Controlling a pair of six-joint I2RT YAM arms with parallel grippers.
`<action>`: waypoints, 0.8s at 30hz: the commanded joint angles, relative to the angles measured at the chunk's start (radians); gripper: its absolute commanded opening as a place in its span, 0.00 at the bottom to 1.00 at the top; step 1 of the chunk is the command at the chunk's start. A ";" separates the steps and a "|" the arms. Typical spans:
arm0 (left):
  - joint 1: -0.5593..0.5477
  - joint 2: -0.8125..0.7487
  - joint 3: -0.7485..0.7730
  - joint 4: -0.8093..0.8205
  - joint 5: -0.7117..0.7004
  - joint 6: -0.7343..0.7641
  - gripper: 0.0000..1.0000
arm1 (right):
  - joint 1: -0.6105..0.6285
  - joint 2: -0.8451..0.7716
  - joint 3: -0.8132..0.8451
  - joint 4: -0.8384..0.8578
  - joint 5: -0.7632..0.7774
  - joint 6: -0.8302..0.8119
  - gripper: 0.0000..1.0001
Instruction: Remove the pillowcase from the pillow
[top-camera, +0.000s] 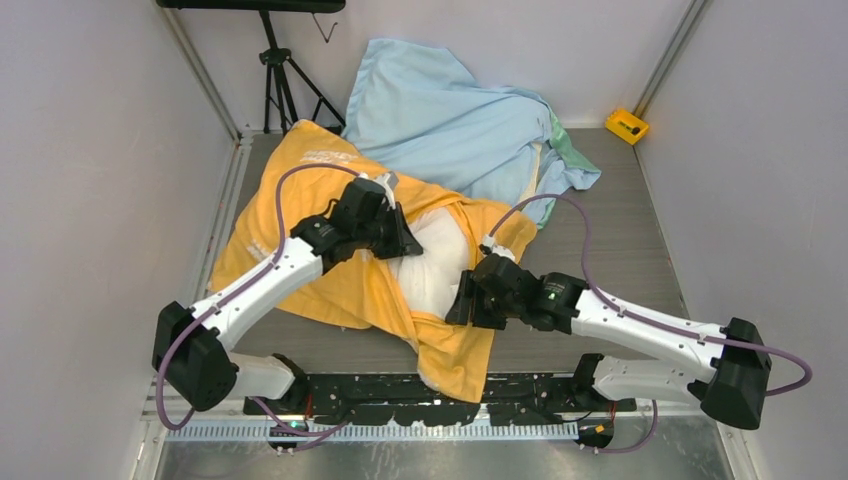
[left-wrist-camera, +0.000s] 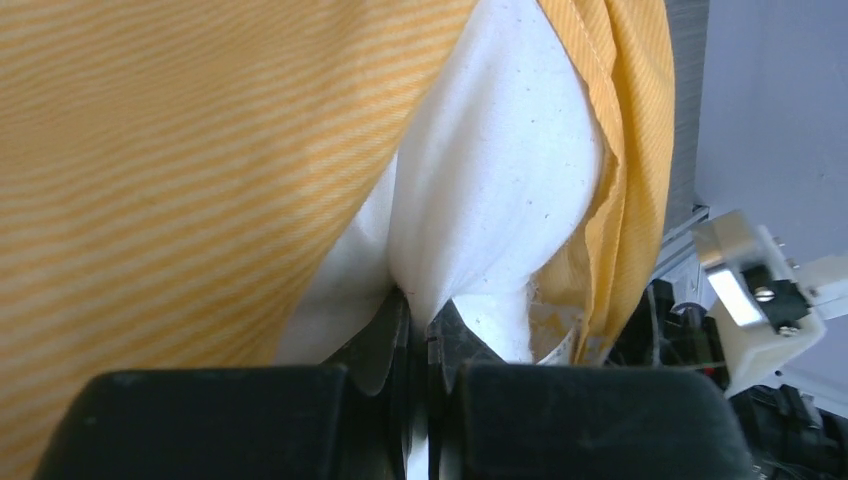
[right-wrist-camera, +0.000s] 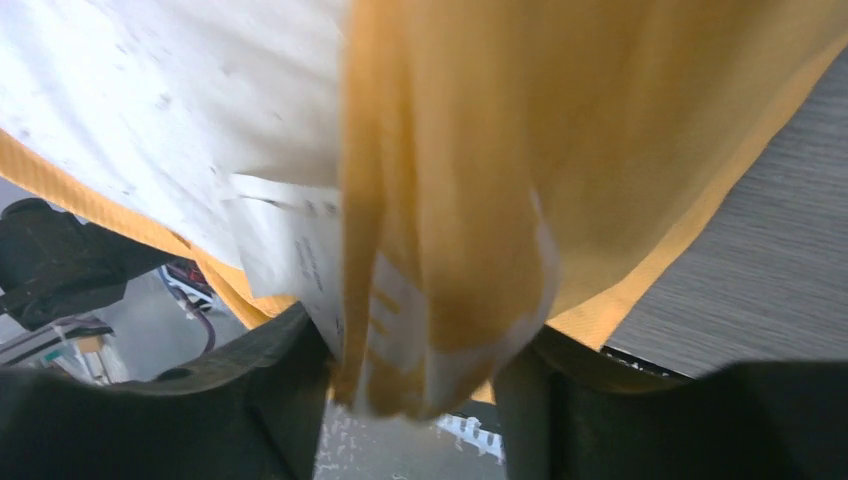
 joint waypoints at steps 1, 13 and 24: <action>0.057 0.007 0.139 0.081 -0.052 0.025 0.00 | 0.003 -0.048 -0.077 -0.038 -0.039 -0.015 0.55; 0.165 -0.021 0.343 -0.066 0.005 0.117 0.00 | 0.001 -0.157 -0.189 -0.097 0.202 0.041 0.43; 0.183 -0.119 0.458 -0.354 0.222 0.246 0.00 | -0.196 -0.127 -0.223 0.070 0.180 -0.032 0.38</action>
